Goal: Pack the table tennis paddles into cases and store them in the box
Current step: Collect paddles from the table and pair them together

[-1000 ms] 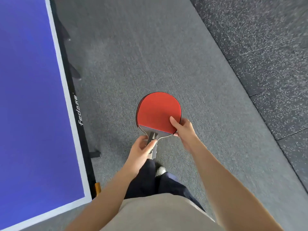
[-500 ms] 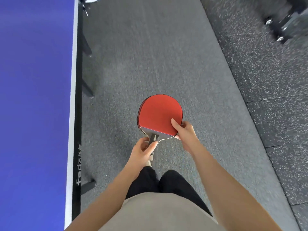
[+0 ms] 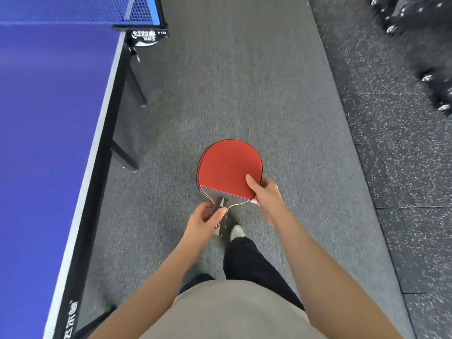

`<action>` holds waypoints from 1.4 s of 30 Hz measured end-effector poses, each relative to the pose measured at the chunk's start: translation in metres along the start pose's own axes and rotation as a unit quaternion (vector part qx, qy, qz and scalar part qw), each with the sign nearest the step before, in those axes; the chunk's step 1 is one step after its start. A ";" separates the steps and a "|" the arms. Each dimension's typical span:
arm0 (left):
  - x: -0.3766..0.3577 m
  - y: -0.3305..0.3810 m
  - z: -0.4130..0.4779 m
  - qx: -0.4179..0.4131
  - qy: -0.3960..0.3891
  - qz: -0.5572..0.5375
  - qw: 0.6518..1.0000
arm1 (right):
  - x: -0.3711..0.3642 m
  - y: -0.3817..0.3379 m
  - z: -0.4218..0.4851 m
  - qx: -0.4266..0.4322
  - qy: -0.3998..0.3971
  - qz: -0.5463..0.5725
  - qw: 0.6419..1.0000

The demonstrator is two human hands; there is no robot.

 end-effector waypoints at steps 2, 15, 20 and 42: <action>-0.013 0.030 0.018 -0.007 0.010 -0.002 1.000 | 0.009 -0.020 0.036 0.000 -0.009 -0.005 1.000; -0.027 0.190 0.140 -0.004 0.020 -0.034 0.999 | -0.003 -0.116 0.221 0.011 -0.036 -0.007 0.999; -0.002 0.261 0.205 -0.014 0.000 -0.037 0.999 | -0.035 -0.149 0.303 0.015 -0.024 -0.008 1.000; 0.053 0.523 0.397 -0.002 0.056 -0.073 0.996 | -0.138 -0.296 0.605 0.020 -0.076 -0.038 0.996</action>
Point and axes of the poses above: each hand's wrist, its own z-axis towards the middle knuckle, its own x-axis out of the back of the hand, y = z × x, the point moved 1 cm from there along z, towards the middle knuckle, and after that the axes turned 15 degrees about x, right-handed, at the moved point
